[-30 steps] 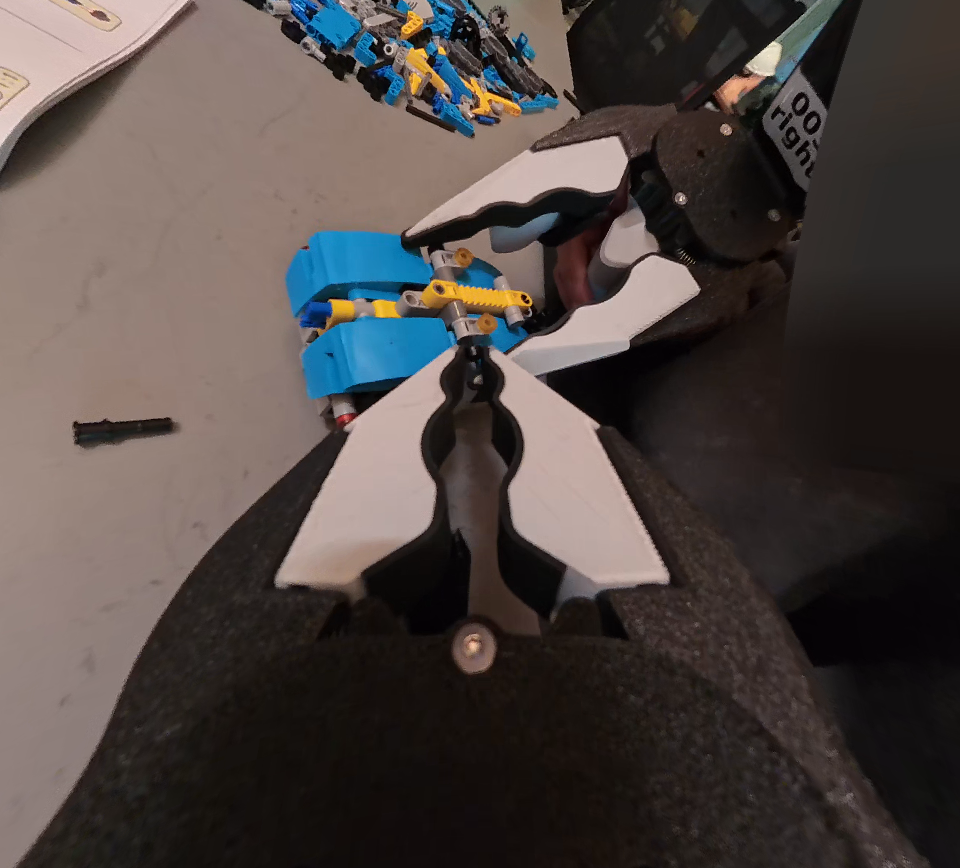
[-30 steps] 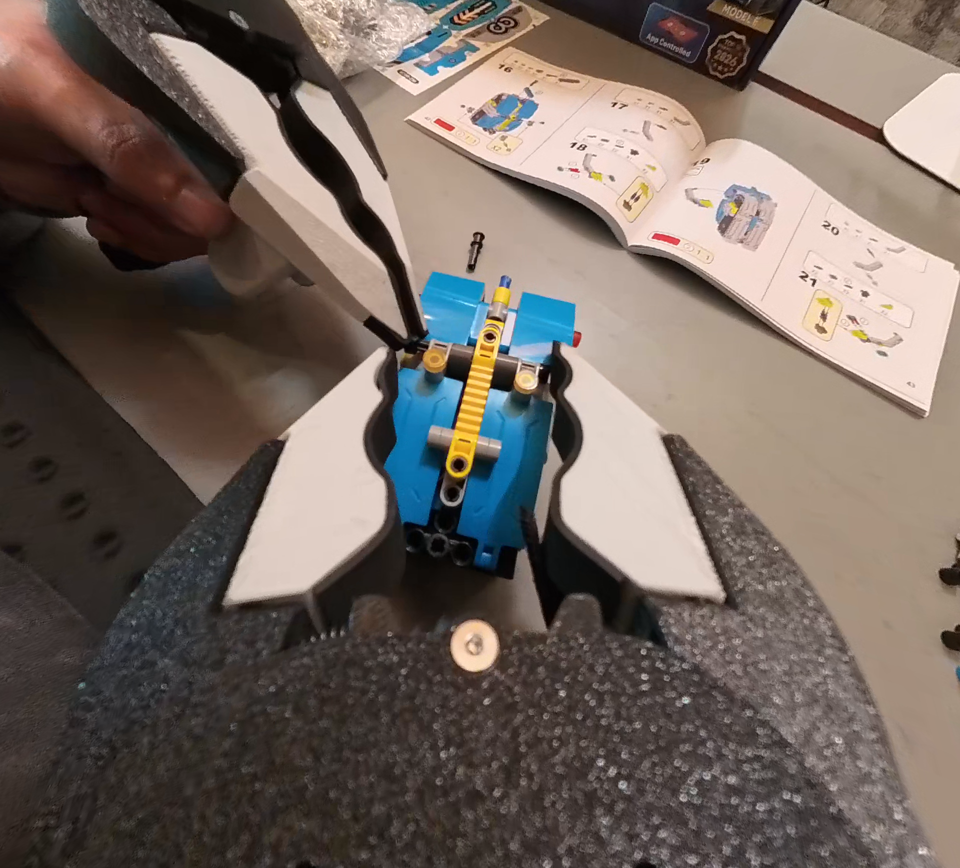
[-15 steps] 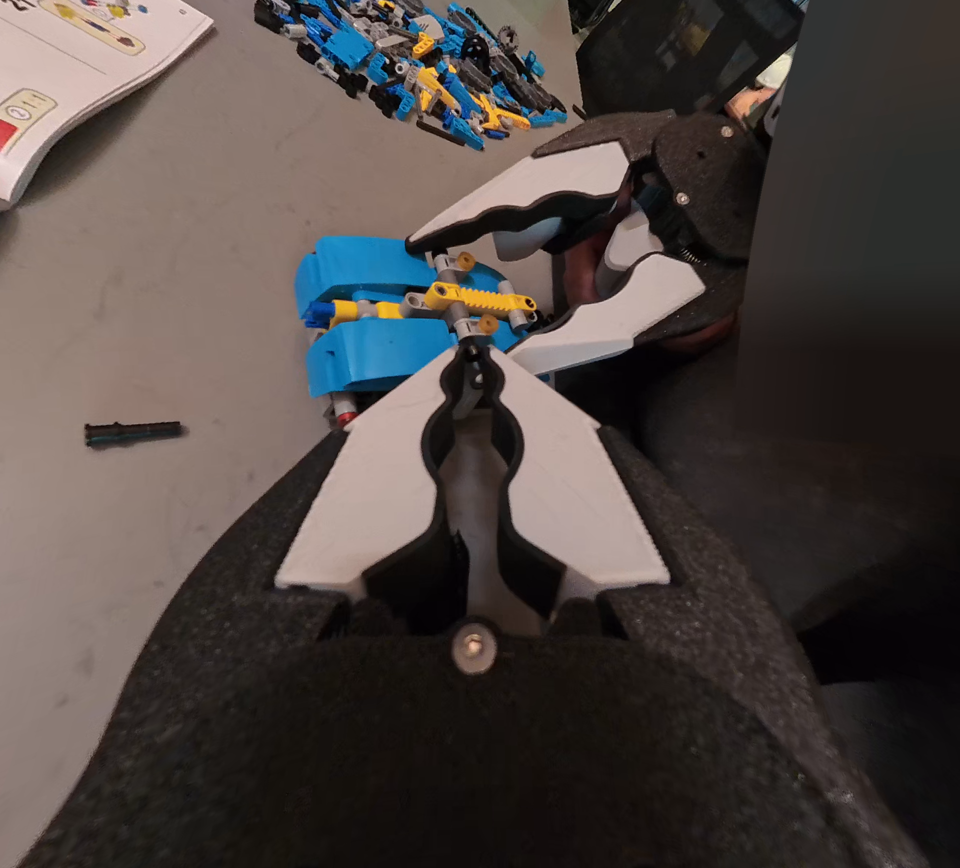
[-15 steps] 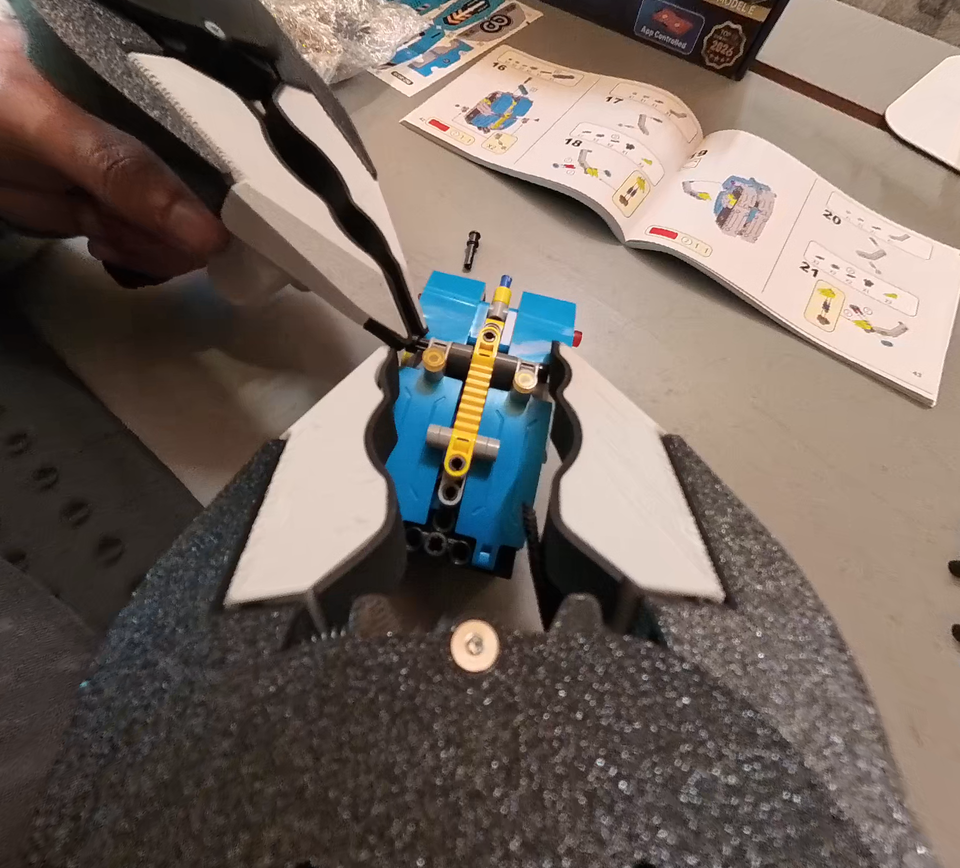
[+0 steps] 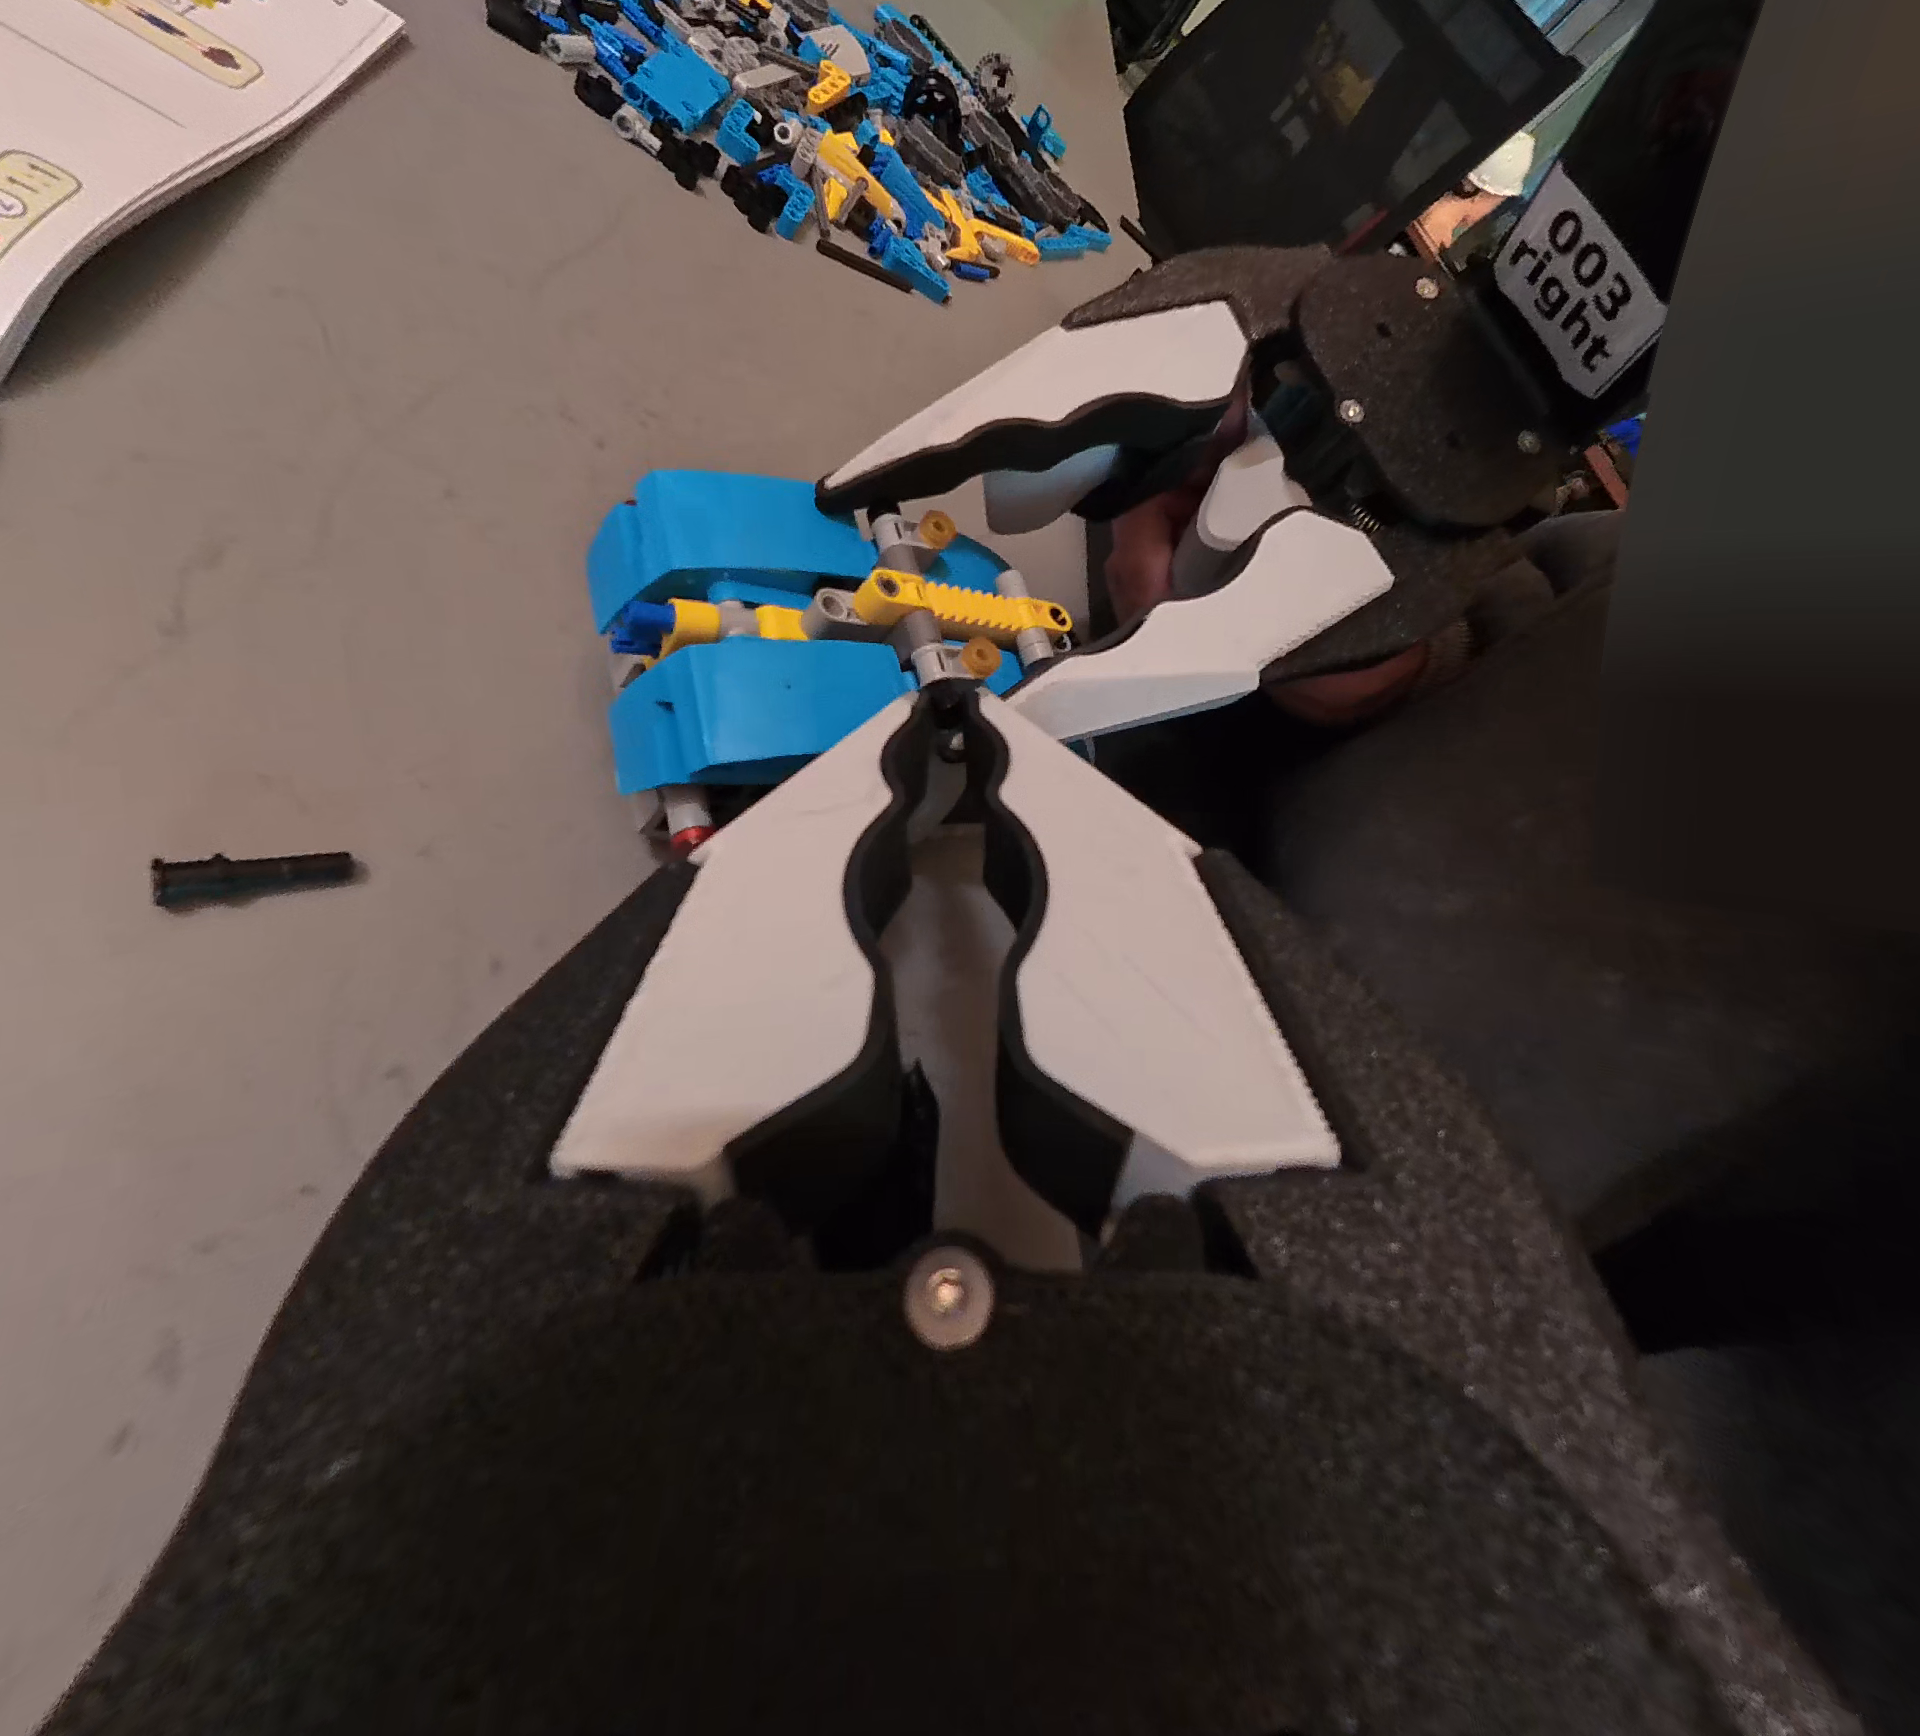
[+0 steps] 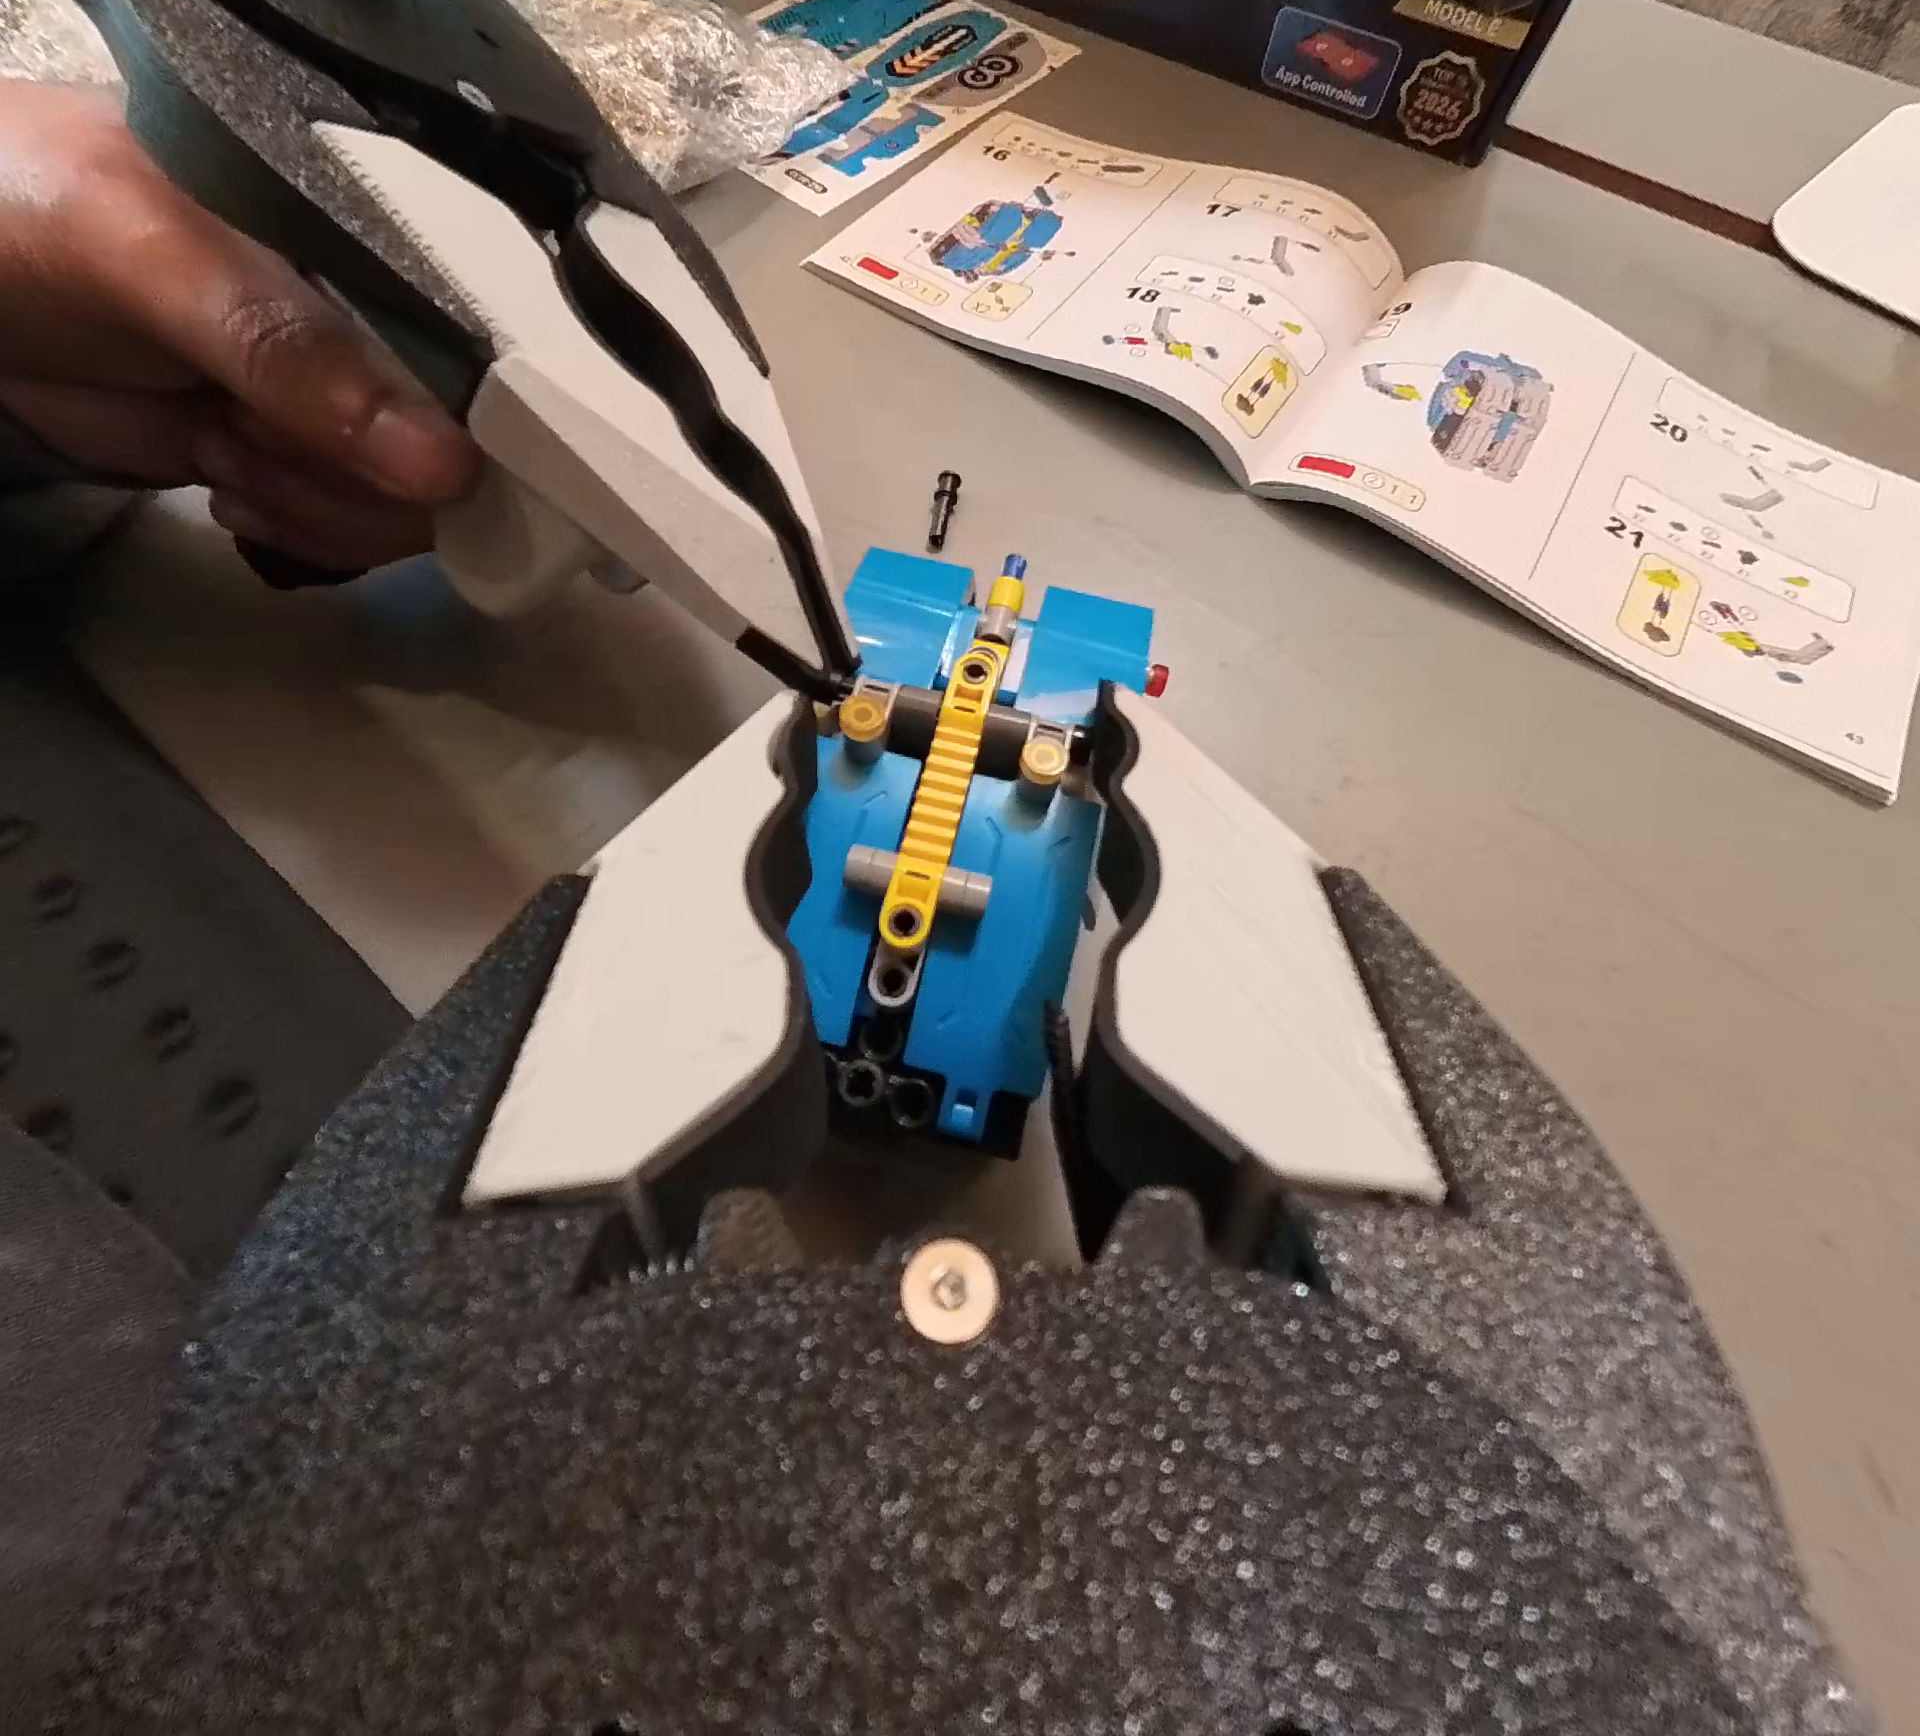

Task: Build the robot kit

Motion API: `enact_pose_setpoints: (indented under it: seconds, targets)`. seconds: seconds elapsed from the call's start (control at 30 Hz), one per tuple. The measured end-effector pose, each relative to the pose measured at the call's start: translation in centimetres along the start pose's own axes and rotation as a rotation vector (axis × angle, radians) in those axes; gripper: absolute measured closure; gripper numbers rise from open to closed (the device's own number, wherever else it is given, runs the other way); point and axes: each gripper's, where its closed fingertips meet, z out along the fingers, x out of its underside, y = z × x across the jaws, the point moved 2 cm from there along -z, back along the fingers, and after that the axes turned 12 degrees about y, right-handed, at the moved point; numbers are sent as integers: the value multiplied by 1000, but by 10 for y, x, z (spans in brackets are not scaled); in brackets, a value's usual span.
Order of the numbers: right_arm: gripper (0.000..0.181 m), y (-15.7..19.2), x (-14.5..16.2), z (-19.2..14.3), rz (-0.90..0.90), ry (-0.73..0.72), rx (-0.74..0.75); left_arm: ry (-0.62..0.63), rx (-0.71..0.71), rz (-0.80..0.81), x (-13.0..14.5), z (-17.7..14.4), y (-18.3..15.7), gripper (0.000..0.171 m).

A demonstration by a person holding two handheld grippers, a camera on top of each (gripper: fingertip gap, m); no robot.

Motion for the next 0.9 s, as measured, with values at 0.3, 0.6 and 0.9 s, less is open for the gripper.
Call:
enact_pose_setpoints:
  seconds: [0.3,0.6,0.9]
  targets:
    - [128,-1,0,0,4,-6,-15,62,-118,256,2,-18,13,155]
    - [128,-2,0,0,-63,10,-74,60,-102,416,-5,-13,10,151]
    - [128,-2,0,0,-62,5,-75,104,-141,517,-1,-1,8,150]
